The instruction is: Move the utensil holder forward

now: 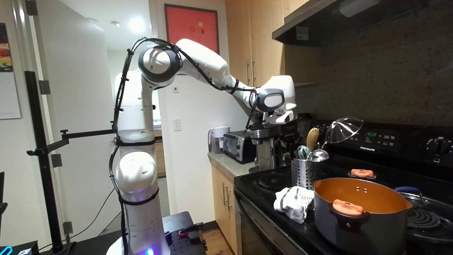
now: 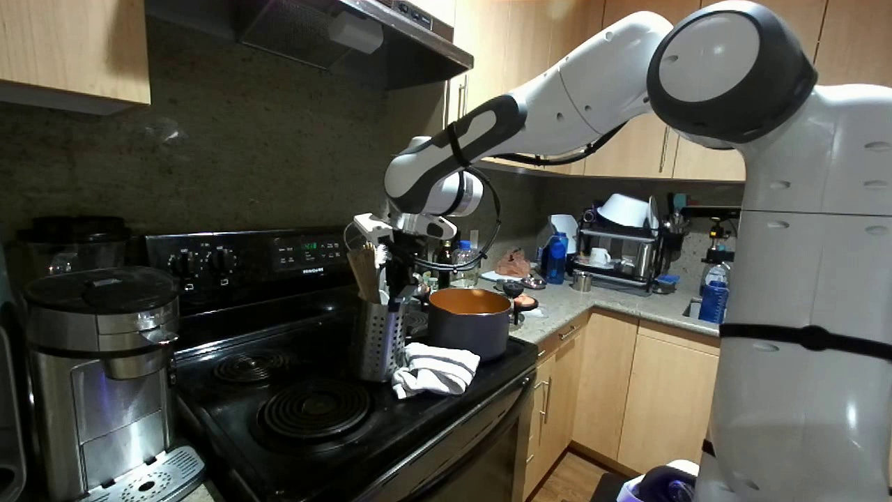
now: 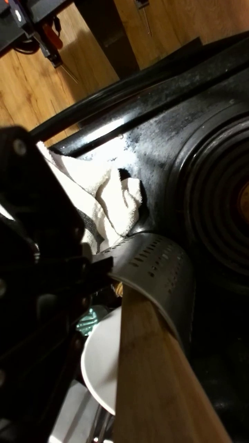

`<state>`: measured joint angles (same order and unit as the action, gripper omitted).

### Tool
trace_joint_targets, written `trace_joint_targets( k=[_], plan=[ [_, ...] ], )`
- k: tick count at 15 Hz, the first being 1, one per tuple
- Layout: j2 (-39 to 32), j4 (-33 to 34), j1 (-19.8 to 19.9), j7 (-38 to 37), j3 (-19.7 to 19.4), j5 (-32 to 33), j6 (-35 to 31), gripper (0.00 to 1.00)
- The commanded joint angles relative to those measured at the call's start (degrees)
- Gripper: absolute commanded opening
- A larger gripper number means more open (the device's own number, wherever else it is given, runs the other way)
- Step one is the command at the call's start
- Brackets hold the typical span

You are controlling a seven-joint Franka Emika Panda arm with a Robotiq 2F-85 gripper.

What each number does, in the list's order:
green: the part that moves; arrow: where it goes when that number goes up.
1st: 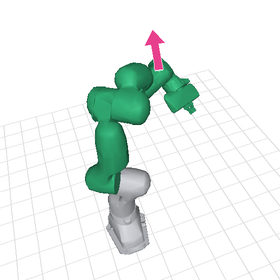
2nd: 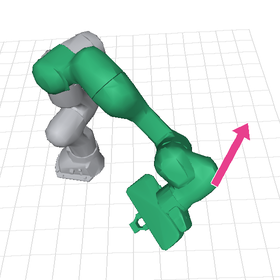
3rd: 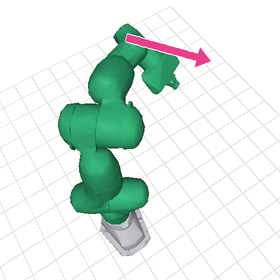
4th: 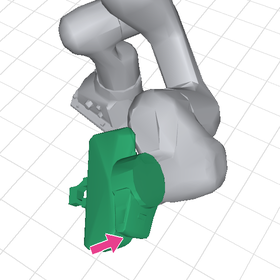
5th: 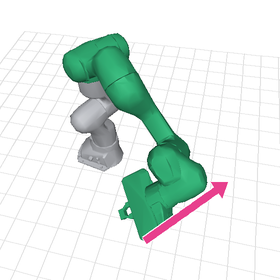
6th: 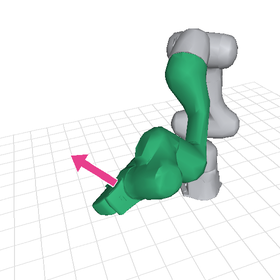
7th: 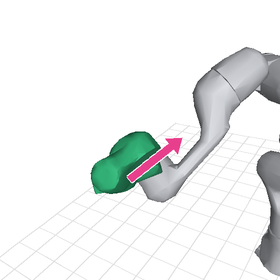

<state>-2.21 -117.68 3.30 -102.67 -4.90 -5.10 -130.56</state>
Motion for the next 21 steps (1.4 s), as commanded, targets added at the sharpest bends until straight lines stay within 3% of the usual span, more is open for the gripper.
trace_joint_targets(
  k=[1,7,8,11,16,21],
  plan=[
    [2.31,-1.57,0.03,-1.40,0.08,1.79,-2.55,0.01],
    [2.31,-1.72,0.01,-1.50,0.10,2.17,-3.00,0.01],
    [2.29,-1.71,-0.01,-1.57,0.11,2.20,-2.97,0.28],
    [2.42,-1.68,0.00,-1.74,0.14,2.59,-4.42,0.45],
    [3.44,-1.84,0.03,-1.87,0.35,2.77,-5.09,0.84],
    [5.51,-2.04,-0.08,-1.75,0.75,2.20,-4.98,1.00]
  ],
)
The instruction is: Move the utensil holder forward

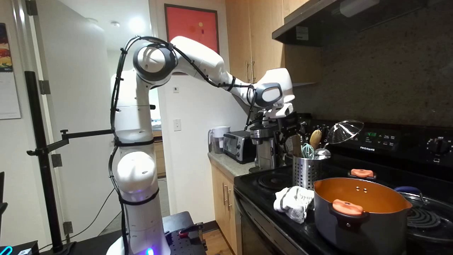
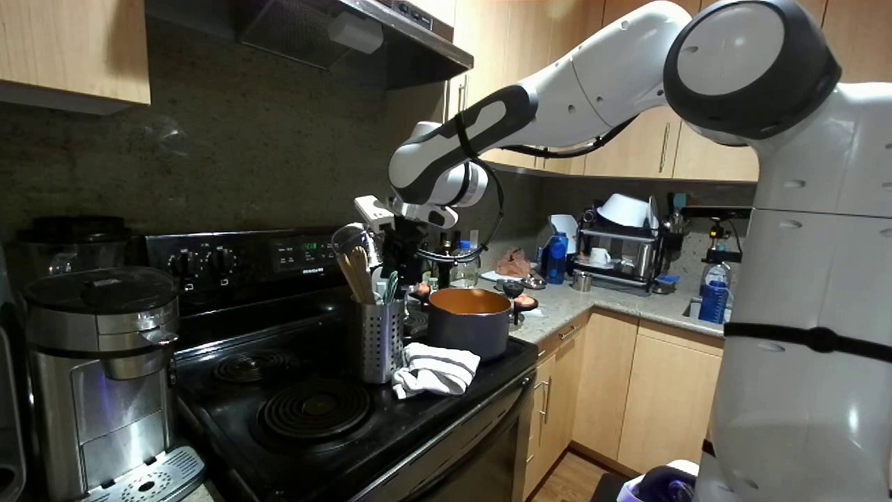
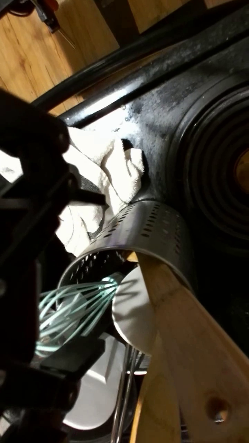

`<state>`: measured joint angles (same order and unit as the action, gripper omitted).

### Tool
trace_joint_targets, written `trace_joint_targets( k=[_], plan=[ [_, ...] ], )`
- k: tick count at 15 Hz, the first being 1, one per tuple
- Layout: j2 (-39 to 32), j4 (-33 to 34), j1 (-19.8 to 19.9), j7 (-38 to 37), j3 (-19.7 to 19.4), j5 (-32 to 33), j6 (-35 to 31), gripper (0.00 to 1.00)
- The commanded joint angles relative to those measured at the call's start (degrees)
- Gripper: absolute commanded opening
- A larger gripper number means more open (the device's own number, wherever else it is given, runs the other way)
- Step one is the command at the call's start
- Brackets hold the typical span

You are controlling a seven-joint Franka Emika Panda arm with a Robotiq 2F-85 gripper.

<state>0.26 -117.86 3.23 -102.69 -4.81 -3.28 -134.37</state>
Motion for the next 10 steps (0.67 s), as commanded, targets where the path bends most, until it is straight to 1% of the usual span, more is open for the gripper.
trace_joint_targets(
  k=[1,6,10],
  plan=[
    [3.83,-1.78,-0.07,-1.59,0.83,-0.01,-0.88,1.00],
    [8.65,-1.99,-0.10,-1.34,2.32,-0.25,0.23,1.00],
    [10.96,-1.58,0.19,-1.31,3.54,-0.29,2.03,1.00]
  ],
)
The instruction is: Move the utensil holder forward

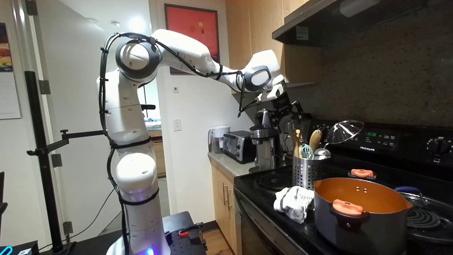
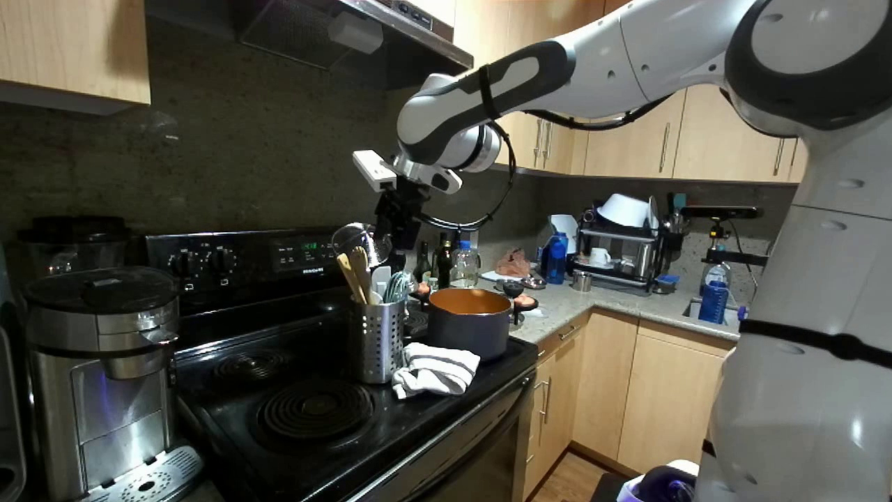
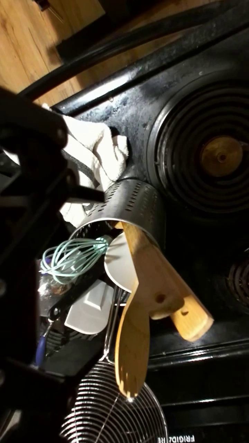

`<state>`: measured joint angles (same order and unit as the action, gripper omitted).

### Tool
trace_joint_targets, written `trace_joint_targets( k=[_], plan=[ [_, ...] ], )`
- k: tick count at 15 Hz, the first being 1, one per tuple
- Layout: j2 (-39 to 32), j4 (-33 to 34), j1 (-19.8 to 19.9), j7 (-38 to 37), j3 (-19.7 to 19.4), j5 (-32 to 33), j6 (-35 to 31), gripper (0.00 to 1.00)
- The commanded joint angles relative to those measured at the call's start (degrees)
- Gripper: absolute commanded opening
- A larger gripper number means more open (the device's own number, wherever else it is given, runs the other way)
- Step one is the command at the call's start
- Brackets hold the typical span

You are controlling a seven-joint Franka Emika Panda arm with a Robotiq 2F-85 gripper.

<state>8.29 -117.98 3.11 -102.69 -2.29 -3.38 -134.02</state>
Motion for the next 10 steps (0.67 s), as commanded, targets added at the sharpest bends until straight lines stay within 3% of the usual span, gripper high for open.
trace_joint_targets(
  k=[1,6,10],
  plan=[
    [3.23,-1.26,0.39,-1.34,1.23,-0.06,2.69,1.00],
    [4.56,-0.36,0.50,-0.86,1.75,0.28,8.38,1.00],
    [3.52,0.15,0.61,0.15,1.73,-0.15,7.31,1.00]
  ],
)
